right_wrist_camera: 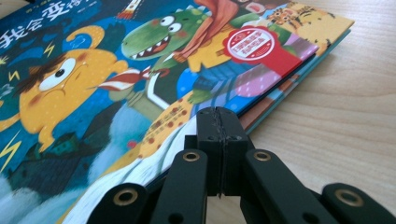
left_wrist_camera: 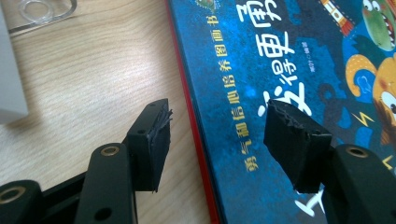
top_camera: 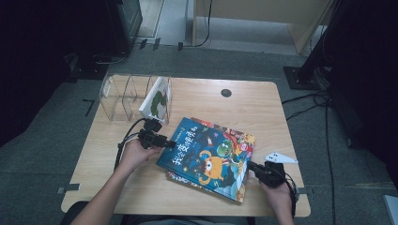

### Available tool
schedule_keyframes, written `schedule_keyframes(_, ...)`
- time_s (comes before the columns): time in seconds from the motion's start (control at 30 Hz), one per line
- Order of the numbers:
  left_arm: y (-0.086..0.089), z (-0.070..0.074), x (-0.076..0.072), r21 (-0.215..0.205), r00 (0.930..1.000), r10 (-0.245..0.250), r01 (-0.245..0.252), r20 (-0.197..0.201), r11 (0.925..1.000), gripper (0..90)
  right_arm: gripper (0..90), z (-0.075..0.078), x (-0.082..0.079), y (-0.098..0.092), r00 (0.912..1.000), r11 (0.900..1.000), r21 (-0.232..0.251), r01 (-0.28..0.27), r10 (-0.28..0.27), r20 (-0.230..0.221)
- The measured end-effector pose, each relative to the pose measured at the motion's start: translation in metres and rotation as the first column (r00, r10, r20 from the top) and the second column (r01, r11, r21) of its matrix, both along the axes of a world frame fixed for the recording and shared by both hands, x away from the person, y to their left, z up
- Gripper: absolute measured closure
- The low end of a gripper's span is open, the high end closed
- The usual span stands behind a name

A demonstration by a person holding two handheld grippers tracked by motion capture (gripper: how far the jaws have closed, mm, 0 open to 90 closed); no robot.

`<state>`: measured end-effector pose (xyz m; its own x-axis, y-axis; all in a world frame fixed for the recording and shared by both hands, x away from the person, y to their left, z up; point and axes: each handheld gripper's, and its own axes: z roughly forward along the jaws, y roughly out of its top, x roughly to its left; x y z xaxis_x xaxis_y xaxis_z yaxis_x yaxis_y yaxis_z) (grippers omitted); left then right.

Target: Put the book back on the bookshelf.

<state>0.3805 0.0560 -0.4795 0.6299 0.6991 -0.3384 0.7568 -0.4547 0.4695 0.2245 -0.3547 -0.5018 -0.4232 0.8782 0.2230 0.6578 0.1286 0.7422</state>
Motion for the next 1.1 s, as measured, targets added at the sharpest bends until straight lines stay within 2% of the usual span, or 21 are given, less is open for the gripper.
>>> schedule_keyframes(0.27, -0.005, -0.005, 0.002, -0.026, 0.9993, -0.025, 0.024, -0.03, 0.9994, 39.3, 90.0, 0.0, -0.002, 0.001, 1.0, 1.0, 0.004, 0.004, -0.004, -0.006)
schedule_keyframes(0.37, -0.009, -0.009, 0.001, -0.061, 0.9971, -0.047, 0.043, -0.059, 0.9972, 35.2, 90.0, 0.0, -0.001, 0.002, 1.0, 1.0, 0.001, 0.001, -0.001, -0.002)
schedule_keyframes(0.6, -0.009, -0.014, 0.001, -0.085, 0.9983, -0.023, 0.018, -0.054, 0.9962, 31.2, 90.0, -0.001, 0.0, 0.001, 1.0, 1.0, 0.002, -0.004, 0.004, -0.002)
schedule_keyframes(0.67, -0.011, -0.016, 0.001, -0.097, 0.9976, -0.012, 0.005, -0.068, 0.9952, 29.1, 90.0, -0.001, 0.001, 0.002, 1.0, 1.0, 0.002, -0.003, 0.003, 0.0)
schedule_keyframes(0.8, -0.015, -0.015, 0.003, -0.077, 0.9967, -0.041, 0.036, -0.069, 0.9964, 27.5, 90.0, -0.001, 0.002, 0.002, 1.0, 1.0, -0.001, -0.003, 0.003, 0.001)
schedule_keyframes(0.87, -0.019, -0.012, 0.003, -0.041, 0.9958, -0.05, 0.047, -0.077, 0.9981, 24.7, 90.0, -0.001, 0.004, 0.003, 1.0, 1.0, 0.001, -0.006, 0.006, 0.002)
schedule_keyframes(1.1, -0.02, -0.006, 0.006, 0.0, 0.9901, -0.044, 0.044, -0.133, 0.999, 25.7, 90.0, 0.0, 0.008, 0.003, 0.9998, 1.0, -0.003, -0.019, 0.019, -0.006)
